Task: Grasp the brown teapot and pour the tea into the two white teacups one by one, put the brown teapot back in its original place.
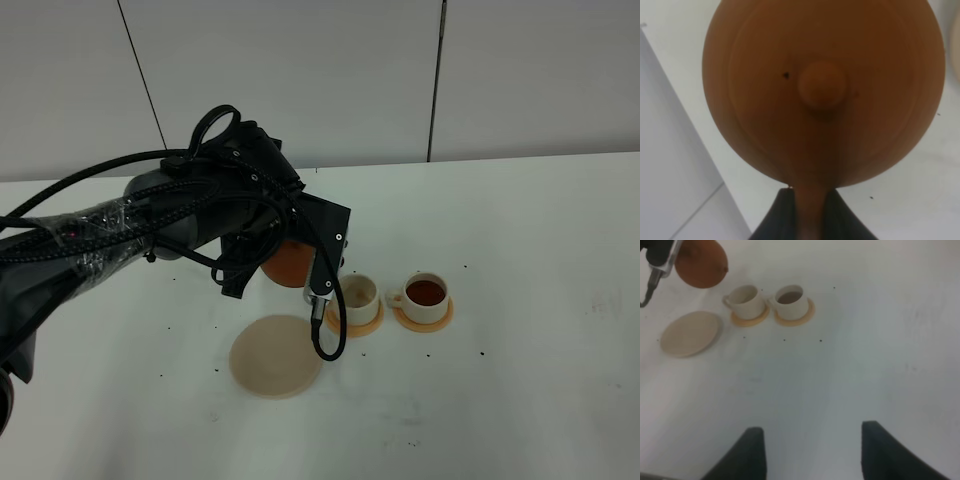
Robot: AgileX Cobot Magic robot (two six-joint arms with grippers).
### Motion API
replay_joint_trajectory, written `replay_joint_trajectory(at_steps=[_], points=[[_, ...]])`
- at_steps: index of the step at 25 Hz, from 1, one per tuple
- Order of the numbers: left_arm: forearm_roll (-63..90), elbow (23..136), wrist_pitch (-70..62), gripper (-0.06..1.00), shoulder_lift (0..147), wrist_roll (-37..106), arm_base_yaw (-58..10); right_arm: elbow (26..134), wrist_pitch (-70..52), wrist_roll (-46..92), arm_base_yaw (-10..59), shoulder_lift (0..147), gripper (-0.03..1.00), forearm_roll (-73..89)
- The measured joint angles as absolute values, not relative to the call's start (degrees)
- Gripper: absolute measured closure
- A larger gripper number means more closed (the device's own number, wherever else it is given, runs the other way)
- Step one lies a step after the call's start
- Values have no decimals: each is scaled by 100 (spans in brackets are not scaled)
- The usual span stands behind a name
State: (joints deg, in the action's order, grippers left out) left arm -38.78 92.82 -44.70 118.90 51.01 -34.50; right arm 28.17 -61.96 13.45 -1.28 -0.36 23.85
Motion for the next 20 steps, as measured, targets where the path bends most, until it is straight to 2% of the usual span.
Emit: replay_joint_trajectory(at_steps=[20], points=[[-4105,9282,-4495,78,12054,5101,-3576,2817,-6196,1345,-128,-36,55,2390]])
